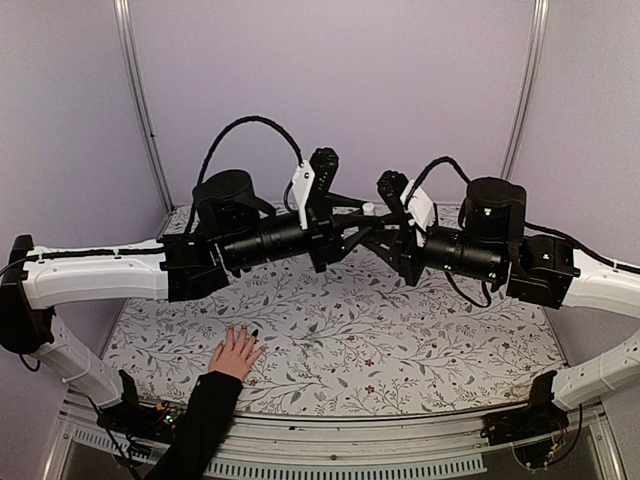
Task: Paint the nails
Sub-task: Screw the nail polish bottle.
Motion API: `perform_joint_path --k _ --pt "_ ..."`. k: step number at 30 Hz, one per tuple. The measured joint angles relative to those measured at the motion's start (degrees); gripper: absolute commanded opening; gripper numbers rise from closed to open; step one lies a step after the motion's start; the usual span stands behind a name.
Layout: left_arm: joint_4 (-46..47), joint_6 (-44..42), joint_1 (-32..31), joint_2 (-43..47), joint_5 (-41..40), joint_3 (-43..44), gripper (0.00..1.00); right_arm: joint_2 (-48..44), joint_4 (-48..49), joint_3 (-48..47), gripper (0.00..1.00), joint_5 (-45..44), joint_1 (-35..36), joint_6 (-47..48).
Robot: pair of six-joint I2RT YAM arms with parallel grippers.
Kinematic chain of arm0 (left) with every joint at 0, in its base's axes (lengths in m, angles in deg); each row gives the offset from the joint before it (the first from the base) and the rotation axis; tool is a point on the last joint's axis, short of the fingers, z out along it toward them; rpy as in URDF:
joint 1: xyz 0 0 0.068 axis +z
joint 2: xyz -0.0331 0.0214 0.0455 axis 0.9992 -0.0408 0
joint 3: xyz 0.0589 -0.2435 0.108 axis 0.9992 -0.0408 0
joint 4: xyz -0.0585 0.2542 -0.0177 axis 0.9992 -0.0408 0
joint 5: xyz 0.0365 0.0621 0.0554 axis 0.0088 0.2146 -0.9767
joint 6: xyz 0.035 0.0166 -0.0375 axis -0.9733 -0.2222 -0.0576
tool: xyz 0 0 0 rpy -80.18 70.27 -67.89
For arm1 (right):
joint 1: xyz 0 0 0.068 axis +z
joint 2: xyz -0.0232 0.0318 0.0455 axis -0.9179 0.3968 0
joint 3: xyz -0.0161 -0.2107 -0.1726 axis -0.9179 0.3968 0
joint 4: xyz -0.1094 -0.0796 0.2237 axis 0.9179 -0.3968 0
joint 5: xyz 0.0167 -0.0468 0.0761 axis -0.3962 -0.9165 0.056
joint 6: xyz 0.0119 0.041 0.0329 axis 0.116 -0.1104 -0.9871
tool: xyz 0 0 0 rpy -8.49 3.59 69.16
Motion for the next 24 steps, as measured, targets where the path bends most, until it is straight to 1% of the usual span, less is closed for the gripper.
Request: perform_joint_path --k 6,8,10,13,18,24 --pt "-0.26 -0.33 -0.17 0.00 -0.79 0.17 0.07 0.87 0.24 0.00 0.00 -0.24 0.00 0.04" --pt "-0.35 -0.96 -0.17 0.00 -0.52 0.20 0.01 0.87 0.15 0.00 0.00 -0.20 0.00 0.15" --pt "-0.66 -1.46 0.09 0.11 0.96 0.20 0.00 0.81 -0.02 0.00 0.00 0.48 0.00 0.42" --pt "-1.46 -2.67 1.11 0.63 5.95 0.20 0.00 0.33 -0.57 0.00 0.00 3.56 -0.09 1.31" --pt "-3.43 -6.34 1.81 1.99 17.59 0.39 0.00 -2.19 -2.32 0.55 0.00 15.43 -0.39 3.72" --pt "-9.84 -10.51 1.84 1.68 30.25 3.91 0.00 -3.06 -3.91 0.57 0.00 29.94 -0.85 6.01"
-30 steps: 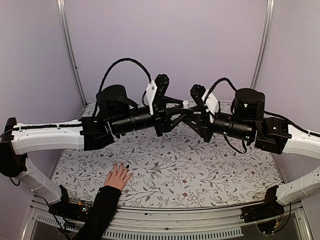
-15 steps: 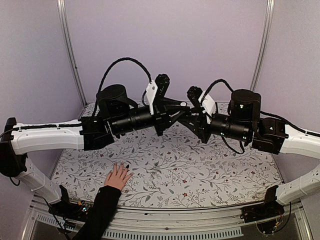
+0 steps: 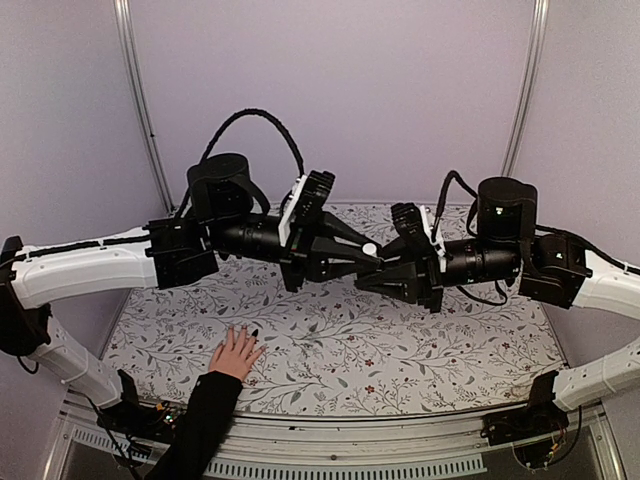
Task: Paint the nails
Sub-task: Screw the nail polish bottle, then place the nail polish bottle at the center of the board.
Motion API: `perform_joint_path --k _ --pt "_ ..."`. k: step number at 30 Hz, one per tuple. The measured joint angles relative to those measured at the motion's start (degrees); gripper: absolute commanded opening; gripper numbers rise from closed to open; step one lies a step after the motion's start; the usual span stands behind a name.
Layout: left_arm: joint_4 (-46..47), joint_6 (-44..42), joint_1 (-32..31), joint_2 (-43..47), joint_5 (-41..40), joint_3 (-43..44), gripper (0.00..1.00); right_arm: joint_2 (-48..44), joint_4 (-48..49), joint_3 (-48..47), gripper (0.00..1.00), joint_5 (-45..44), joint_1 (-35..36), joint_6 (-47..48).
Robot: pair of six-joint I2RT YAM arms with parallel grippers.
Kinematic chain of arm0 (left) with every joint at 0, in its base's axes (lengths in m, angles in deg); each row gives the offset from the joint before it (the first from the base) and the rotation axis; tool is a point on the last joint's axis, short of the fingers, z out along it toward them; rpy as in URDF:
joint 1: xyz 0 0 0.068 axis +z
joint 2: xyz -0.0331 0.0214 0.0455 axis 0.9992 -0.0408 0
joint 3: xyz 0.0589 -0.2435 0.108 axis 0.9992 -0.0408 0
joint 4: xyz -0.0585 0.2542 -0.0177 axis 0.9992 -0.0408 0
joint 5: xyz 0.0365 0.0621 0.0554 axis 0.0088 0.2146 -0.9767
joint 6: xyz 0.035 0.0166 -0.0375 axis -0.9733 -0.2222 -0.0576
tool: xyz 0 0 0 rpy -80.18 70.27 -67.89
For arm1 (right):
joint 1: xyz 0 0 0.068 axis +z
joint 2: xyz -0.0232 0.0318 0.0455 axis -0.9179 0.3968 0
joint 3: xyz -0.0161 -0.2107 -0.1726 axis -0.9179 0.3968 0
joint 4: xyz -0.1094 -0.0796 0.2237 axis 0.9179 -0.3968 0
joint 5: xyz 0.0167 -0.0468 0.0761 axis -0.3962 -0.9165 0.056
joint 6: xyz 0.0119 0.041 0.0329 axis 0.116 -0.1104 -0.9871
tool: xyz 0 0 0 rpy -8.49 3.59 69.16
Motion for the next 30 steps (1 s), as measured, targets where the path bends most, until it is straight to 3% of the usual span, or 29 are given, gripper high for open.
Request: perform_joint_path --k 3,7,10,16,22,30 --pt "-2.89 -1.73 -0.17 -1.07 5.79 1.64 0.01 0.20 -1.79 -0.26 0.00 5.75 -0.07 0.85" --pt "-5.90 -3.10 -0.22 -1.57 9.11 2.91 0.25 1.09 -3.21 -0.87 0.00 9.62 -0.09 1.53" --pt "-7.85 -3.61 -0.22 -1.33 8.98 2.99 0.34 1.42 -3.39 -0.87 0.00 10.05 -0.02 2.05" --pt "-14.56 -3.74 0.02 0.79 3.39 3.41 0.41 2.16 -4.55 -1.64 0.00 7.74 0.28 2.03" --pt "-19.02 -3.76 0.24 2.58 -1.99 3.52 0.38 3.98 -5.20 -2.95 0.00 3.41 0.52 1.79" --pt "-20.55 -4.31 0.28 2.62 -4.28 3.52 0.10 4.98 -5.77 -3.15 0.00 -0.98 0.52 0.76"
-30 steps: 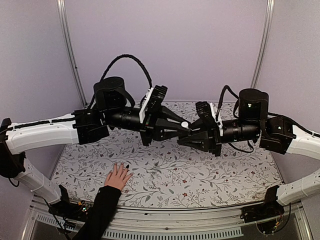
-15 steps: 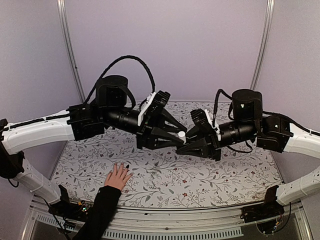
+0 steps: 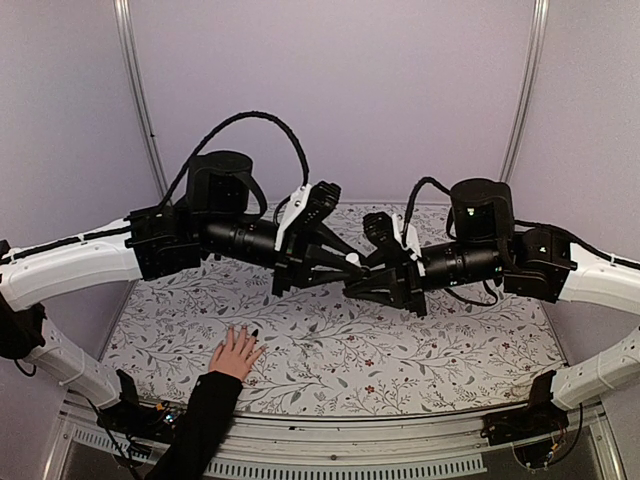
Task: Paint the nails
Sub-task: Place the nail polish bottle at the center of the board.
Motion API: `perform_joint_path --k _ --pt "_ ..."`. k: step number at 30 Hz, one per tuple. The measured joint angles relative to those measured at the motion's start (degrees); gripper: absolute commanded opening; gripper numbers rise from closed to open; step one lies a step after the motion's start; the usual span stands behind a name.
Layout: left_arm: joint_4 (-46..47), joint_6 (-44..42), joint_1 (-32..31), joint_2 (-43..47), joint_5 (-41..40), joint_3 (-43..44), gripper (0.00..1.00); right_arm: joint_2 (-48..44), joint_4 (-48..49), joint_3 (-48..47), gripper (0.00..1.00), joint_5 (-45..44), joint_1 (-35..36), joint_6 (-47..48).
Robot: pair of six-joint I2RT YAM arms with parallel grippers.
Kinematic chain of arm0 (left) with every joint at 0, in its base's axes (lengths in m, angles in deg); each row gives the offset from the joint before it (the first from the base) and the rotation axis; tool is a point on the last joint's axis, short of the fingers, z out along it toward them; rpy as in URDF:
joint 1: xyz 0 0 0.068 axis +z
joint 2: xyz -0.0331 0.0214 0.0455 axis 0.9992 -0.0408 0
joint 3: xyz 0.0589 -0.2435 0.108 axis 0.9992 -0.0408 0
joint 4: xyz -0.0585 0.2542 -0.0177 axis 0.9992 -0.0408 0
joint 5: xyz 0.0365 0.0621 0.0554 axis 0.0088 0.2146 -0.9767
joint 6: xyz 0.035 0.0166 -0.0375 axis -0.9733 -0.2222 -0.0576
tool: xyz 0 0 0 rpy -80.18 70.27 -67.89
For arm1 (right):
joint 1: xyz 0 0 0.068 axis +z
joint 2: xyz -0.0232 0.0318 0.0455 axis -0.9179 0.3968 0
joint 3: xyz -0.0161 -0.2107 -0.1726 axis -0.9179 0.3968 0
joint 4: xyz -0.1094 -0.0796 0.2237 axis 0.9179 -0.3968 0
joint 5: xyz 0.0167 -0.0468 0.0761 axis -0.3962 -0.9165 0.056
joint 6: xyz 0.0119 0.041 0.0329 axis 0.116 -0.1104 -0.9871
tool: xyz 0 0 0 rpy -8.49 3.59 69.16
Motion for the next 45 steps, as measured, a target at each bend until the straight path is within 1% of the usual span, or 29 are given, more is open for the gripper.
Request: perform_joint_path --k 3,5,6,8,9,13,16,17,18,20,27,32,38,45 --pt "0.15 -0.83 0.00 0.11 -0.48 0.00 0.00 0.02 -0.11 -0.17 0.00 -0.85 0.00 -0.90" --pt "0.24 -0.72 0.00 0.13 -1.03 -0.07 0.00 0.02 -0.02 -0.17 0.01 -1.44 0.07 -1.16" --pt "0.42 -0.70 0.00 0.17 -1.49 -0.22 0.00 0.02 0.02 -0.17 0.04 -1.86 0.07 -1.20" --pt "1.14 -0.42 0.00 0.37 -2.51 -0.72 0.00 0.02 0.11 -0.15 0.26 -2.84 0.07 -1.38" --pt "1.79 -0.17 0.00 0.61 -3.23 -1.18 0.00 0.02 0.33 -0.09 0.33 -3.34 0.04 -1.53" --pt "4.24 1.27 0.37 0.98 -6.25 -2.71 0.00 -0.57 3.08 1.90 0.52 -4.42 -1.03 -2.71" --pt "6.49 2.82 1.73 0.98 -8.22 -4.35 0.00 -2.36 5.01 4.87 0.60 -4.63 -2.91 -4.02" --pt "7.41 3.45 2.43 0.96 -8.81 -5.01 0.00 -3.23 5.73 6.08 0.67 -4.63 -3.96 -4.37" --pt "8.17 4.04 3.17 0.96 -9.27 -5.57 0.00 -3.91 6.19 6.95 0.78 -4.66 -4.79 -4.92" --pt "9.73 5.49 4.92 0.68 -10.51 -6.38 0.00 -5.46 7.43 8.90 0.85 -4.76 -6.62 -6.21" --pt "17.05 10.60 9.16 -3.82 -14.71 -8.02 0.00 -10.47 10.62 14.25 0.94 -7.21 -10.25 -9.18" --pt "22.91 14.25 11.23 -9.25 -18.49 -11.63 0.00 -13.97 11.85 16.31 0.99 -9.55 -12.70 -10.91" --pt "28.81 17.70 12.00 -18.21 -21.44 -12.46 0.00 -15.91 12.68 17.75 0.99 -10.78 -14.32 -12.50" --pt "36.28 21.79 12.00 -26.91 -24.26 -14.53 0.00 -16.85 12.83 18.73 0.99 -11.02 -14.34 -13.03"
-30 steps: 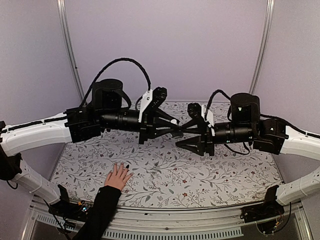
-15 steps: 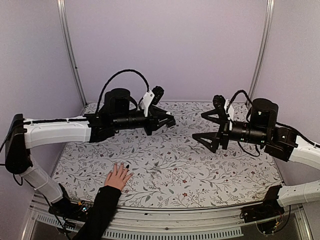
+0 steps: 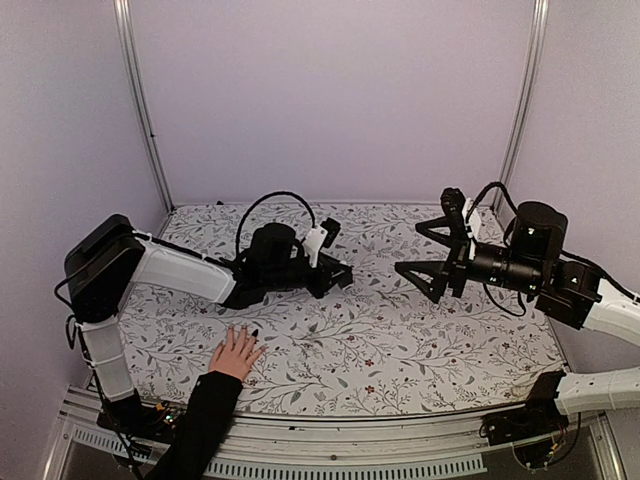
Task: Paint the nails
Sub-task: Place the nail polish bottle at the center of the board.
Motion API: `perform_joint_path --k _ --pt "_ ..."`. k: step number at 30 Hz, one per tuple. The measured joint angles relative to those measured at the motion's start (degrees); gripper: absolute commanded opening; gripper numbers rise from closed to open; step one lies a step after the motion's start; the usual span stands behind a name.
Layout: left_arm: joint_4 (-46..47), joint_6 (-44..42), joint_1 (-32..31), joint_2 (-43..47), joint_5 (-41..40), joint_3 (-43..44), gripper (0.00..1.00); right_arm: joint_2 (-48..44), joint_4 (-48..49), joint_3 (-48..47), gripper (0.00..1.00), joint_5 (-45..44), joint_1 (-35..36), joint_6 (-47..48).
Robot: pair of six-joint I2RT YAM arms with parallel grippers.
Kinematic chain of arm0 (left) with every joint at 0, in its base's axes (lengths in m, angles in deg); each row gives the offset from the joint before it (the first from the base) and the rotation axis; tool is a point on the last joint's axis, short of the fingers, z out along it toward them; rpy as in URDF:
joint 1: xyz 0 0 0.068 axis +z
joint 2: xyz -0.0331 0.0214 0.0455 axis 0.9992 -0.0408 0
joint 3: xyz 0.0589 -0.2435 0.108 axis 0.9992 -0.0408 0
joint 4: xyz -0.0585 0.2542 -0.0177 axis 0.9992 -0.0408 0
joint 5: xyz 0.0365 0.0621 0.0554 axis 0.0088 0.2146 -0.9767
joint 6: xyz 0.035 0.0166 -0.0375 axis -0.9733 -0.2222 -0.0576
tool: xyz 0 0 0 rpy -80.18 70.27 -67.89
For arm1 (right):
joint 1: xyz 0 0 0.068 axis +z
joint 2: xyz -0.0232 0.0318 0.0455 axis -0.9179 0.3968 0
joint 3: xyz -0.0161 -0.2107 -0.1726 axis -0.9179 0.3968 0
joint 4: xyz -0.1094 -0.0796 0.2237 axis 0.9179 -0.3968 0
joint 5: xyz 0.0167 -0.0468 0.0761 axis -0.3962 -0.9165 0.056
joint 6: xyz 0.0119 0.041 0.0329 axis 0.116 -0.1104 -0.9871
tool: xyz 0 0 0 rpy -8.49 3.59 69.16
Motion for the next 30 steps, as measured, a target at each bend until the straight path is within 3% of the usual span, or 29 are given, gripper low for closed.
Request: perform_joint_path --k 20,27,30 --pt "10.47 2.49 -0.17 -12.37 -3.93 -0.42 0.00 -0.50 0.33 0.68 0.99 -0.15 -0.02 0.00" --pt "10.95 2.51 -0.20 -14.43 -4.09 -0.42 0.08 -0.48 0.33 0.68 0.99 -0.15 -0.02 0.00" --pt "11.23 2.49 -0.28 -14.60 -4.09 -0.37 0.16 -0.44 0.33 0.68 0.99 -0.15 -0.02 0.00"
